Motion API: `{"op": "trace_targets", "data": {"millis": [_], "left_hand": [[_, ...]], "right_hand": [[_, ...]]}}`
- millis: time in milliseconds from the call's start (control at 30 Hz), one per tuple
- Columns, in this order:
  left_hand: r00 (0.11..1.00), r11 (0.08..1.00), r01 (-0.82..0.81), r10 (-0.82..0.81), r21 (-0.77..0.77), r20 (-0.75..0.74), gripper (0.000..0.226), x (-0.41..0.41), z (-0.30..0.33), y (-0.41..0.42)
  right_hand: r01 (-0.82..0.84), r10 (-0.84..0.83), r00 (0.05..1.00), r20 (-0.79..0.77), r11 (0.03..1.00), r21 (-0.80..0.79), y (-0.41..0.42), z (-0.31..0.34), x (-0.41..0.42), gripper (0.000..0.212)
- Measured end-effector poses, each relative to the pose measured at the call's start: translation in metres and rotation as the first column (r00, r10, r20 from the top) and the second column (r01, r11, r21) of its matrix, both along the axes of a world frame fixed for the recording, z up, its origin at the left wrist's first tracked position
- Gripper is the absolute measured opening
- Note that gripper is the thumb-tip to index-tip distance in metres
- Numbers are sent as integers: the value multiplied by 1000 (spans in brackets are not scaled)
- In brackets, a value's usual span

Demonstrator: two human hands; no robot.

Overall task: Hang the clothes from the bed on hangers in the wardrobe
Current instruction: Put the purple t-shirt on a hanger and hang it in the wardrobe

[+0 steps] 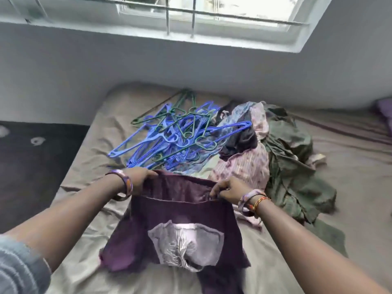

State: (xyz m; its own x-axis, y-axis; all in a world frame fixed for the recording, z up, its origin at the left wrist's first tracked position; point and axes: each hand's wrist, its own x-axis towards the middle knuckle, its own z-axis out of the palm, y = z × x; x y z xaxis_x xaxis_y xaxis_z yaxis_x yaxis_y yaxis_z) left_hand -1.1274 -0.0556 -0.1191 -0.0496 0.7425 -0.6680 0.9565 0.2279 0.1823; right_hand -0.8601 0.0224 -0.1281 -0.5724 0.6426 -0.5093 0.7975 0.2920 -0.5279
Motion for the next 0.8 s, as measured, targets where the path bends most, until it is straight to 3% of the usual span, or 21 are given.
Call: {"op": "trace_targets", "data": {"millis": [67,133,200,367,500,633,800], "left_hand": [[1000,998,20,-21,-59,-13,46,-8,-24,18],[999,991,14,-19,-136,-36,56,-16,-31,34],[997,983,34,-44,-179,-56,60,-24,-37,49],[995,972,84,-95,-220,-40,62,-44,-61,70],[988,960,99,-127,-260,-92,40,-50,-80,75],[996,970,88,-91,-228,-2,77,-52,-96,65],[1000,978,19,-23,-207,-14,75,-41,-85,50]], "right_hand": [[49,-49,999,16,999,-20,23,-19,-25,30],[87,-86,995,59,996,-4,48,-36,-47,44],[124,-130,986,101,990,63,79,-57,-64,51],[105,-164,950,266,969,222,128,-80,-91,45],[105,-168,929,331,974,199,133,-103,-96,45],[42,-111,868,484,988,151,109,-125,-90,37],[212,-321,905,279,910,357,83,-112,-62,52]]}}
